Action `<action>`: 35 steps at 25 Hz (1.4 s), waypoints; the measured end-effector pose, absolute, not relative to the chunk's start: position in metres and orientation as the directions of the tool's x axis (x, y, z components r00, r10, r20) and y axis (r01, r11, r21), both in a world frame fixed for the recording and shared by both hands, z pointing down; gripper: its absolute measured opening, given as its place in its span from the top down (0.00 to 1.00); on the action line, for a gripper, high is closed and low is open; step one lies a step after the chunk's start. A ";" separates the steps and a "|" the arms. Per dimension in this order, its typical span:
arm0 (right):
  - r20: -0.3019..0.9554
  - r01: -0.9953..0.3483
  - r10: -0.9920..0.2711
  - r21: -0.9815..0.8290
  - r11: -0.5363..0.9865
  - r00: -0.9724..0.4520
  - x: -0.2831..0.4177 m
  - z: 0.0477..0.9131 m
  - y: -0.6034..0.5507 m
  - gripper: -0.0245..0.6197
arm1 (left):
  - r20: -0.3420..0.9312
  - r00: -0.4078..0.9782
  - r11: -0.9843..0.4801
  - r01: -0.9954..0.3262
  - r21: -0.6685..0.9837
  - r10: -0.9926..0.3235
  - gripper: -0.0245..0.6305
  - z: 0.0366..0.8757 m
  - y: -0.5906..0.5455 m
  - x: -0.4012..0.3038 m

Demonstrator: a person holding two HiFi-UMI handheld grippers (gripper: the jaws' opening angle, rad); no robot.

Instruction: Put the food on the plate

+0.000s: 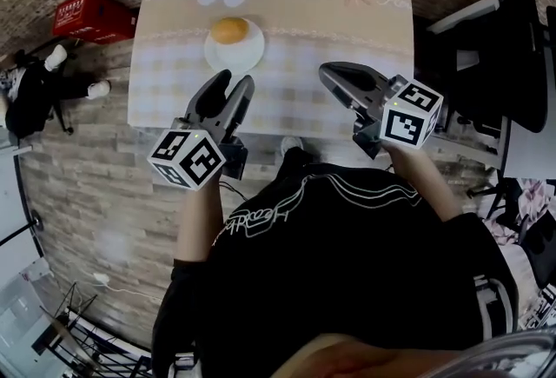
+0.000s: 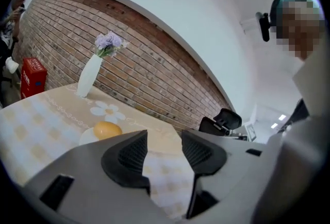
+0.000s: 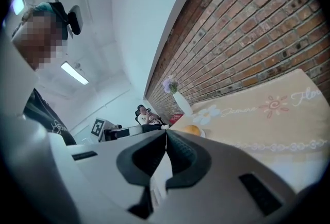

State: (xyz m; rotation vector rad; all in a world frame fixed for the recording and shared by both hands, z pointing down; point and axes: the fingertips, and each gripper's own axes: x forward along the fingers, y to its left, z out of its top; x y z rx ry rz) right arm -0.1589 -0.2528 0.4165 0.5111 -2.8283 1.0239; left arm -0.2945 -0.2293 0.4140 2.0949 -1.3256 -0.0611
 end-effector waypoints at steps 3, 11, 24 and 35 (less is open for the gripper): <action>0.164 -0.301 -0.254 -0.599 0.742 -0.953 -0.153 0.400 -0.239 0.97 | 0.237 0.533 -0.335 -0.758 0.559 -0.812 0.73 0.389 -0.211 -0.271; 0.142 -0.246 -0.202 -0.510 0.824 -0.969 -0.136 0.373 -0.198 0.97 | 0.136 0.564 -0.403 -0.719 0.566 -0.815 0.88 0.341 -0.167 -0.225; 0.083 -0.207 -0.192 -0.504 0.838 -0.978 -0.109 0.355 -0.160 0.97 | 0.177 0.553 -0.418 -0.770 0.482 -0.814 0.95 0.329 -0.126 -0.183; 0.080 -0.202 -0.187 -0.491 0.848 -0.979 -0.099 0.349 -0.141 0.97 | 0.163 0.540 -0.413 -0.775 0.478 -0.826 0.95 0.323 -0.104 -0.173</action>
